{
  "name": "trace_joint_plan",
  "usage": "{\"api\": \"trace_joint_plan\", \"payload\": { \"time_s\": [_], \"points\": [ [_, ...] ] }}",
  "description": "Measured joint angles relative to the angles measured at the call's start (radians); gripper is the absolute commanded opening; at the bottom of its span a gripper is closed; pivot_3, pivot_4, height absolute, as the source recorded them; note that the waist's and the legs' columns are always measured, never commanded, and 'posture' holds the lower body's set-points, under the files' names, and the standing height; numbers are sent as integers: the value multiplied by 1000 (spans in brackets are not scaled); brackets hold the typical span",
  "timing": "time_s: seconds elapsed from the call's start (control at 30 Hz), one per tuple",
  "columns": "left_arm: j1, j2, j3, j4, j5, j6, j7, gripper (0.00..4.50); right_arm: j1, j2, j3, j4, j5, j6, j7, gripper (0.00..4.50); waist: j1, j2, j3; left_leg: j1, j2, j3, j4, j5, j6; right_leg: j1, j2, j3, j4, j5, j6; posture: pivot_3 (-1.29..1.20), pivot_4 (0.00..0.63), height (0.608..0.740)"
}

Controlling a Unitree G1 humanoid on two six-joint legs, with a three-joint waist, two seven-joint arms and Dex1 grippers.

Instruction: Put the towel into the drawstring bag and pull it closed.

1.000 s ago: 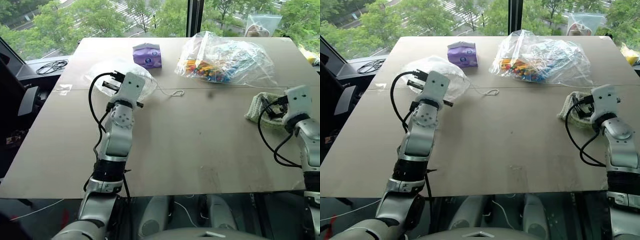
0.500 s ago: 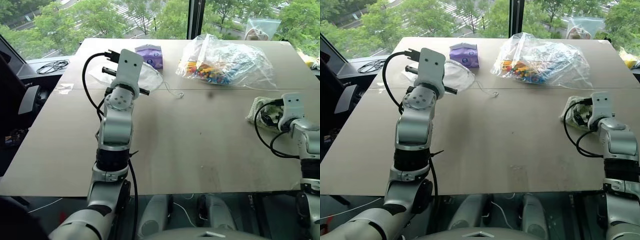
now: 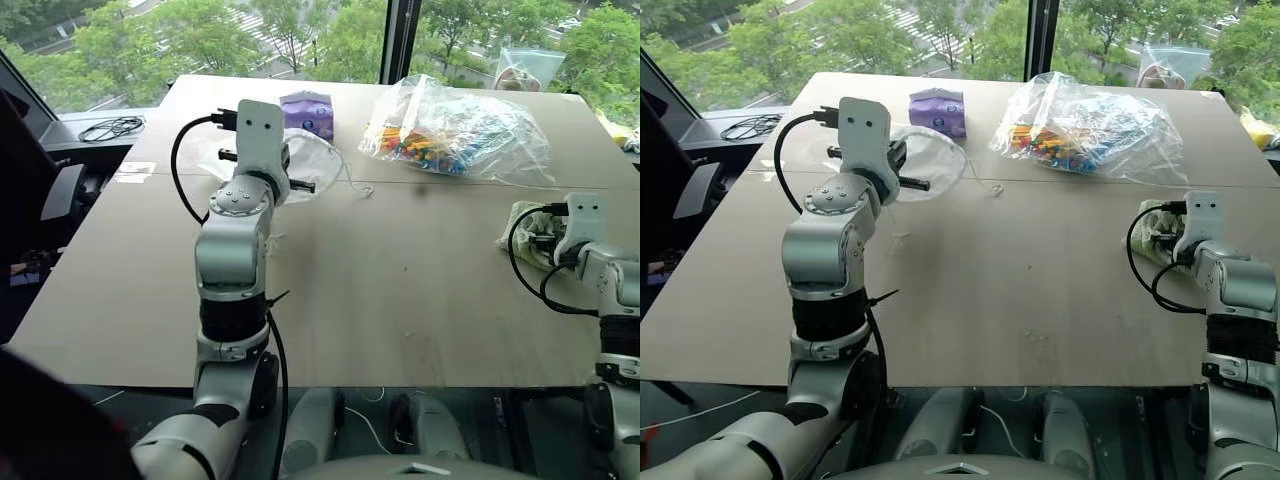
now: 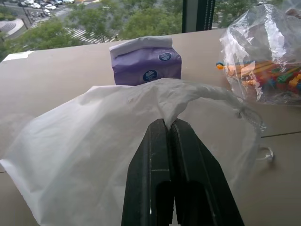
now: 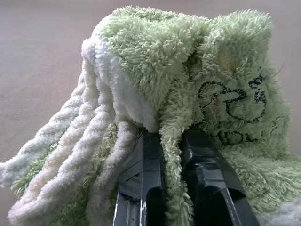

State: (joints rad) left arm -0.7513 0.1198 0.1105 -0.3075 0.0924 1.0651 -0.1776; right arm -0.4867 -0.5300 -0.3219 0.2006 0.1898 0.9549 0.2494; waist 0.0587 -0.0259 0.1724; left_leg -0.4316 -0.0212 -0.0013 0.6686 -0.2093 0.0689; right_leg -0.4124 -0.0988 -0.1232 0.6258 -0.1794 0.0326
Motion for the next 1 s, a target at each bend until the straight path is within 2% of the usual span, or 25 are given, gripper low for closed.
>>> {"api": "trace_joint_plan", "payload": {
  "time_s": [0.2,0.3,0.37,0.47,0.67,1.0],
  "points": [
    [-28,-5,7,-27,-59,22,-1,0,10,24,-25,-10,21,-55,6,36,-10,0,0,0,1,0,-1,0,0,-1,2,0,0,0,0,0,150,740],
    [-37,-5,30,-34,-84,41,7,0,40,36,-31,-31,44,-134,43,36,-22,3,2,0,1,0,-1,2,4,-1,2,1,0,0,0,0,150,740],
    [-39,-5,43,-34,-96,49,13,0,66,36,-45,-78,108,-137,117,36,-29,6,4,0,1,1,-1,2,4,-2,3,2,0,0,0,0,150,740],
    [-47,-4,52,-35,-109,63,23,0,105,16,-50,-188,241,-74,255,36,-41,13,9,-1,1,1,-1,2,4,-3,3,2,0,0,0,0,150,740],
    [-54,-5,49,-37,-136,66,34,0,187,-92,-49,-344,412,29,437,36,-42,15,11,-2,1,1,-2,2,4,-3,2,2,0,0,0,0,150,740],
    [-49,-6,62,-37,-187,69,43,0,196,-137,29,-474,505,70,481,36,-42,17,13,-3,1,1,-2,0,0,-4,1,2,0,0,0,0,150,740]
  ]
}}
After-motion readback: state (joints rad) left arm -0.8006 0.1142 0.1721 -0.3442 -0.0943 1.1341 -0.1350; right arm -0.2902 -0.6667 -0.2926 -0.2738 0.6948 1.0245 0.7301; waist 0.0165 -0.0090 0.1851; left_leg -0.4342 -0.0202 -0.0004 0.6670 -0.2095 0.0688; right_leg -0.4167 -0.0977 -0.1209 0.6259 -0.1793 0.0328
